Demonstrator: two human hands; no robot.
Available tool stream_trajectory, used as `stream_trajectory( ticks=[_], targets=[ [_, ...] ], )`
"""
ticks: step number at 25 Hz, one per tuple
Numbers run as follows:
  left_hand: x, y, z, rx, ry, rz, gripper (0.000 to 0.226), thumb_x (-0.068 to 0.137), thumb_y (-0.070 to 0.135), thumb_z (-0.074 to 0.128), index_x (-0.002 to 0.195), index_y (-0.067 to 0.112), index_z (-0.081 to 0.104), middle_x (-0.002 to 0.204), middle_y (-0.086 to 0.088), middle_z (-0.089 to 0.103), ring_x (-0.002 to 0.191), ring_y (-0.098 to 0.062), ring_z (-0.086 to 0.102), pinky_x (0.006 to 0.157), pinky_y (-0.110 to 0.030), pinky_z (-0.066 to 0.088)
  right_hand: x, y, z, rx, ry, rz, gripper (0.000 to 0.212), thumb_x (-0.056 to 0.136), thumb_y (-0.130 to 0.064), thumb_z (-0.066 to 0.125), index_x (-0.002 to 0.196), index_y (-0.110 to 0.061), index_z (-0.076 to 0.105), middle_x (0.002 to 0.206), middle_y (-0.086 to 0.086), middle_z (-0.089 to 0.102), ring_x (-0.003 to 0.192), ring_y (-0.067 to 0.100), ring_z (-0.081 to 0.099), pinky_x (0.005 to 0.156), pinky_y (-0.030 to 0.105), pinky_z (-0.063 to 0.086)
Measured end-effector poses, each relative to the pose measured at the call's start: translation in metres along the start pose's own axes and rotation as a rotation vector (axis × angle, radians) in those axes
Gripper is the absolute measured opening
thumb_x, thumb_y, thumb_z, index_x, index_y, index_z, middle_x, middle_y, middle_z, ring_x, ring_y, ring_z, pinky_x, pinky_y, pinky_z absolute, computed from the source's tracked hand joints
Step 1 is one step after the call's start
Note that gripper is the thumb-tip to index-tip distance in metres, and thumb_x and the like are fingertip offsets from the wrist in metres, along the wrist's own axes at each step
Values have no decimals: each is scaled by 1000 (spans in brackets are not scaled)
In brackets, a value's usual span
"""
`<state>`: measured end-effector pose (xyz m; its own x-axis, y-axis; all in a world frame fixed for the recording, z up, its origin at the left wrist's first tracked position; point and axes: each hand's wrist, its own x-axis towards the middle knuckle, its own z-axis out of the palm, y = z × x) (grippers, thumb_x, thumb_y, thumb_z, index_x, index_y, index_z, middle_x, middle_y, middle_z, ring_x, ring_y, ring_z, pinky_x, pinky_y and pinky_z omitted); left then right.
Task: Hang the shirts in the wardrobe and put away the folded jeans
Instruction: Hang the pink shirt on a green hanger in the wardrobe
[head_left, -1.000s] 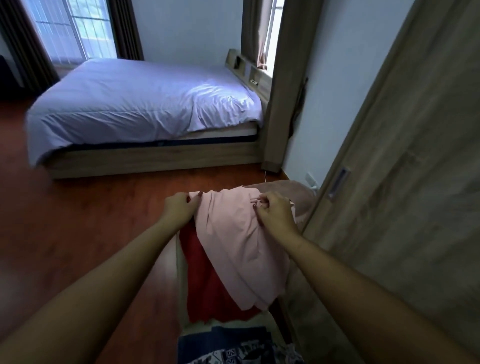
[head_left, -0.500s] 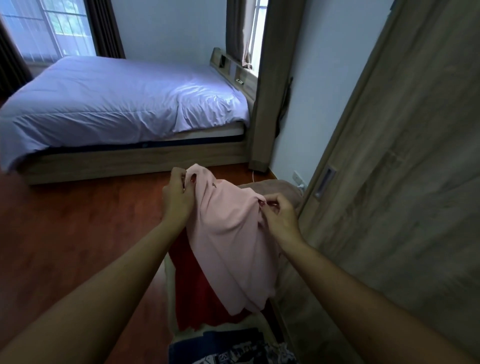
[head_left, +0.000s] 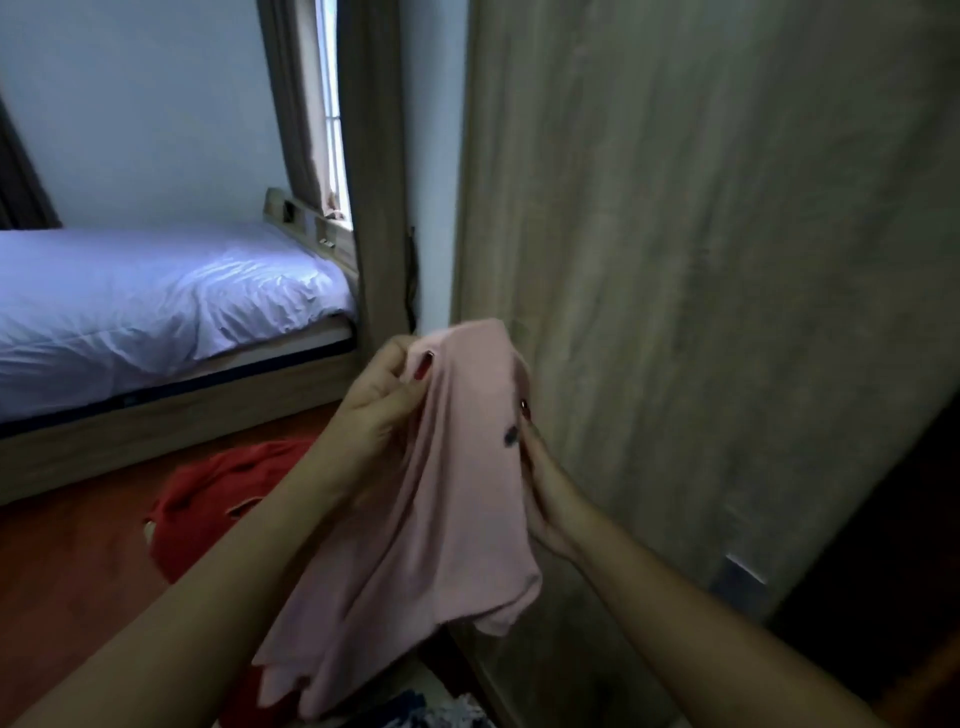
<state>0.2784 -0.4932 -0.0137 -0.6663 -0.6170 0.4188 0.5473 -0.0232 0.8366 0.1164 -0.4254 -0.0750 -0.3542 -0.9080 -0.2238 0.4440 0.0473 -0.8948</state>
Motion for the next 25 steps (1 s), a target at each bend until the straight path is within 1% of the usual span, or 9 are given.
stream_trajectory(
  ticks=[4,8,12,14,17,19,21,22,25],
  targets=[
    [-23,-4,99,325,-535,-121,10,88,11,58,94,18,61,88,10,63,80,-2,57,71,-15,46,-79,-41,-81,-14,109,-76,25,100,-17,37,83,-18,56,50,-13,67,48,-2,63,48,14,52],
    [-48,-44,179,552,-863,-197,13,92,6,55,99,13,65,94,13,65,90,0,57,82,-16,46,-167,-85,-137,95,143,-269,10,92,-17,55,88,-13,63,72,5,67,65,15,66,64,28,55],
    [-51,-89,232,521,-741,-317,34,91,32,53,93,1,68,84,0,71,79,-9,64,74,-24,52,-233,-111,-184,192,113,-371,8,83,-24,64,86,-16,62,90,10,57,87,20,58,87,39,45],
    [-50,-115,259,542,-577,-266,15,90,18,60,82,6,66,66,4,68,63,-4,61,65,-25,51,-263,-125,-200,254,171,-379,19,84,-27,58,94,-12,61,99,15,59,98,26,58,99,43,41],
    [-57,-150,306,509,-400,-234,11,78,13,70,83,22,64,63,18,70,61,8,62,64,-21,48,-301,-147,-216,293,274,-475,29,67,-34,68,84,-14,56,86,12,55,83,23,54,81,35,43],
    [-64,-170,339,480,-526,-208,37,69,28,78,102,35,61,98,18,72,95,4,65,84,-22,52,-324,-160,-219,292,302,-514,41,45,-35,81,73,-17,57,73,5,52,71,18,52,70,30,41],
    [-70,-193,367,580,-575,-191,52,59,48,72,106,47,52,123,8,52,116,-9,52,100,-31,46,-343,-170,-225,300,363,-554,20,69,-30,64,55,-18,56,55,0,50,53,13,52,57,23,42],
    [-71,-201,377,698,-549,-202,58,52,56,66,107,49,47,124,6,41,117,-12,45,102,-30,44,-351,-175,-228,313,392,-587,34,80,-24,50,46,-18,52,46,-2,46,43,10,48,49,18,40],
    [-75,-216,402,674,-559,-218,70,56,52,67,119,29,46,122,-2,43,114,-21,52,85,-17,48,-374,-190,-232,312,417,-678,40,79,-16,44,40,-19,50,39,-4,41,34,7,43,41,11,36]
  ],
)
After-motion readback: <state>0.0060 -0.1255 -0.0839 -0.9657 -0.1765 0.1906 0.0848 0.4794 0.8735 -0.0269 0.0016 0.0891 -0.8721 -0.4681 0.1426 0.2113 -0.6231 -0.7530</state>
